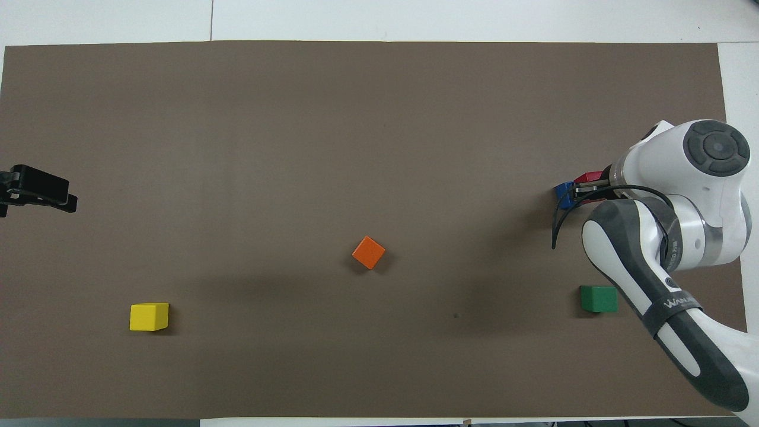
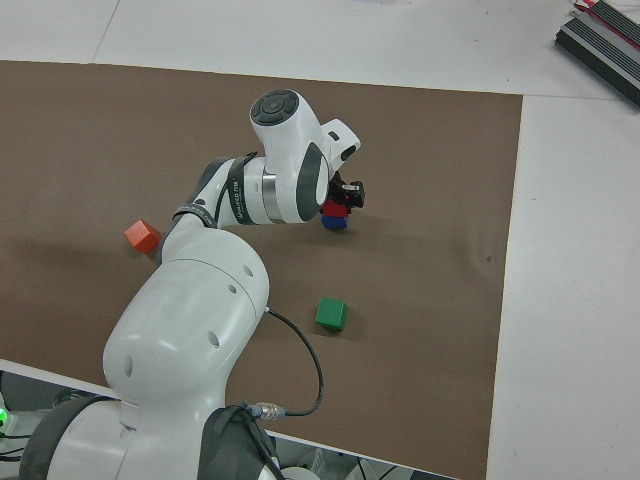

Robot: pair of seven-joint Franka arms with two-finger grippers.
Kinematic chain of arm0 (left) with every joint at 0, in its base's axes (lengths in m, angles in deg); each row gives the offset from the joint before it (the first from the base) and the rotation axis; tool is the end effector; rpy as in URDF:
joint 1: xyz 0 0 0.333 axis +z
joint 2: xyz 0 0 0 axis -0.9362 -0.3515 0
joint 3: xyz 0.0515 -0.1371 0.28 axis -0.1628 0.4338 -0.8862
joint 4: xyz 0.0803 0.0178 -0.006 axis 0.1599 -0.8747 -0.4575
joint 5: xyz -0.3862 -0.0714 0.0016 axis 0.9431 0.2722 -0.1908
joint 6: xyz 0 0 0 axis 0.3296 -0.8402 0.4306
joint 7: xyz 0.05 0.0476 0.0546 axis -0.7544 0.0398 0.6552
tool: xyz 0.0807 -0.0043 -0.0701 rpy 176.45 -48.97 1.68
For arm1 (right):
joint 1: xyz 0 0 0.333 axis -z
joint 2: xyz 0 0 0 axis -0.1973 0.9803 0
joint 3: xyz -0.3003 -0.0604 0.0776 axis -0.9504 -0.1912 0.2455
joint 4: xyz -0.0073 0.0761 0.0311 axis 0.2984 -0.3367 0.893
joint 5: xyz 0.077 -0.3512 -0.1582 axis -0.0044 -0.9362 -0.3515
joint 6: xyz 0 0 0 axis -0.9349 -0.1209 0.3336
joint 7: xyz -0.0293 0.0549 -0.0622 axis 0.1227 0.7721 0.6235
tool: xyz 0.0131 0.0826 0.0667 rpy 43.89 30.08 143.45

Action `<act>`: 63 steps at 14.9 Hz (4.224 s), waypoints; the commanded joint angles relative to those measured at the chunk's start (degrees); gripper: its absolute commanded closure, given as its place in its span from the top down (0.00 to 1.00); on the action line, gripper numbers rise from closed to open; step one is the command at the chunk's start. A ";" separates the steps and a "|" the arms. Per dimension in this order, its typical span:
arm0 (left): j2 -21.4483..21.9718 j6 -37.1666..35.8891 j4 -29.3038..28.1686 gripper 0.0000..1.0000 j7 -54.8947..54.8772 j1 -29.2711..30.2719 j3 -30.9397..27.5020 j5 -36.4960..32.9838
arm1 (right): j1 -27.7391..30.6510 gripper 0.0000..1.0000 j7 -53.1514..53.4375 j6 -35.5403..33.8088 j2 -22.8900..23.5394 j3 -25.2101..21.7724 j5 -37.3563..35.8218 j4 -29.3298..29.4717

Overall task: Transfer red block to right arm and stack on blue block
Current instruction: 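Lower the red cube onto the blue cube and open the right gripper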

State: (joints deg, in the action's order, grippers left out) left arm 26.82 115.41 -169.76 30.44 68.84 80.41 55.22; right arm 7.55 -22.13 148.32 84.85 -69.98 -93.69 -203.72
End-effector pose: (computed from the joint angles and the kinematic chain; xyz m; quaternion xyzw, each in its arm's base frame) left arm 0.5420 -0.0036 0.6252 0.9979 -0.0124 -0.0623 0.0129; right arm 0.5726 0.0067 0.3525 0.9983 0.0236 0.0056 0.0523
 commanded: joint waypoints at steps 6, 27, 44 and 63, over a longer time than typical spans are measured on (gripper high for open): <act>1.49 1.56 -2.74 1.00 0.09 -0.92 1.57 -1.59 | 0.05 0.00 -0.53 2.68 0.96 0.24 -1.15 -0.25; 1.49 -1.26 -2.74 1.00 0.70 -0.83 1.48 -1.59 | -0.39 0.00 -0.44 2.24 0.87 0.33 -1.24 -0.34; 1.57 -2.57 -2.91 1.00 0.70 -0.83 1.48 -1.59 | -0.47 0.29 -0.35 1.80 0.78 0.50 -1.15 -0.25; 1.57 -7.15 -2.83 1.00 0.70 -0.56 1.48 -1.59 | -1.53 1.00 -0.35 -4.34 -0.80 1.21 4.20 6.42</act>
State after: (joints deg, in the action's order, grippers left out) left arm 26.92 108.76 -171.23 30.52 68.32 81.89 54.88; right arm 5.73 -22.11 146.70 85.16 -69.30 -91.98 -199.39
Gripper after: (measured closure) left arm 0.000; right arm 0.000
